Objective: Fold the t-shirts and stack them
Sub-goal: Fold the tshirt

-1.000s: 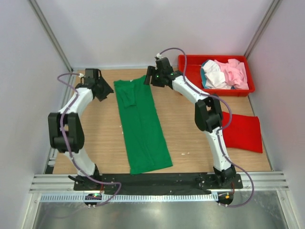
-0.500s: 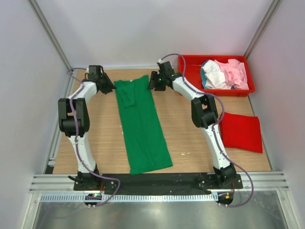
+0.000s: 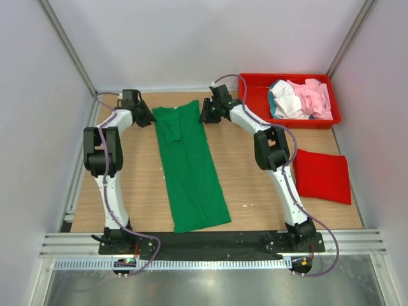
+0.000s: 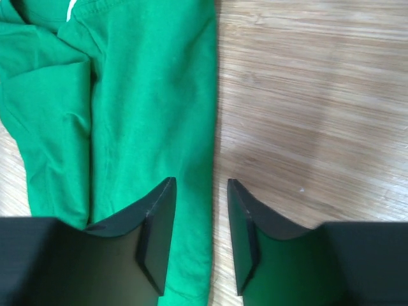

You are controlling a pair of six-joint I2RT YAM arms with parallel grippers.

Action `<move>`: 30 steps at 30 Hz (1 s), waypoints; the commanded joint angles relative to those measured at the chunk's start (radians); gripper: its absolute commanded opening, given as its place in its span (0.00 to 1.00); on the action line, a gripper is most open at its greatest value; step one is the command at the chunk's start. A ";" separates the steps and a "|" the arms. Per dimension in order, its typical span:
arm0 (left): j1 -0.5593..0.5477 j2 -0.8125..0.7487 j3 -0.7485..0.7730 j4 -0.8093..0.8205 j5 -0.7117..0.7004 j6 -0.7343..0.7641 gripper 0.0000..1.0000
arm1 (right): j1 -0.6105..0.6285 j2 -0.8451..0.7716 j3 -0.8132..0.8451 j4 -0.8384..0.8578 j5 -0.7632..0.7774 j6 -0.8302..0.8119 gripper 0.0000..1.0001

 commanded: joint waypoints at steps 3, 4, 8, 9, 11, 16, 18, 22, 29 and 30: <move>0.001 0.032 0.060 0.028 -0.009 0.018 0.34 | 0.005 0.004 -0.008 0.012 -0.019 -0.011 0.34; 0.001 0.042 0.063 0.029 -0.007 0.016 0.34 | 0.005 0.004 -0.011 0.017 -0.021 -0.008 0.29; 0.001 0.074 0.085 0.031 0.019 -0.001 0.31 | 0.004 -0.022 -0.062 0.079 -0.028 0.012 0.17; 0.001 0.082 0.091 0.029 0.021 -0.007 0.26 | 0.004 -0.031 -0.080 0.093 -0.028 0.015 0.16; 0.001 0.105 0.102 0.032 0.034 -0.022 0.17 | 0.004 -0.049 -0.114 0.112 -0.027 0.013 0.11; 0.001 0.140 0.137 0.036 0.077 -0.024 0.02 | -0.012 -0.068 -0.149 0.116 -0.014 0.018 0.01; -0.005 0.150 0.146 0.037 0.077 -0.019 0.02 | -0.030 -0.080 -0.192 0.139 -0.010 0.033 0.01; -0.030 0.188 0.203 0.035 0.082 -0.018 0.02 | -0.050 -0.118 -0.248 0.161 0.031 0.006 0.01; -0.074 0.251 0.298 0.034 0.106 -0.051 0.02 | -0.097 -0.166 -0.312 0.161 0.067 -0.008 0.01; -0.080 0.251 0.301 0.035 0.106 -0.051 0.03 | -0.102 -0.172 -0.320 0.161 0.065 -0.011 0.01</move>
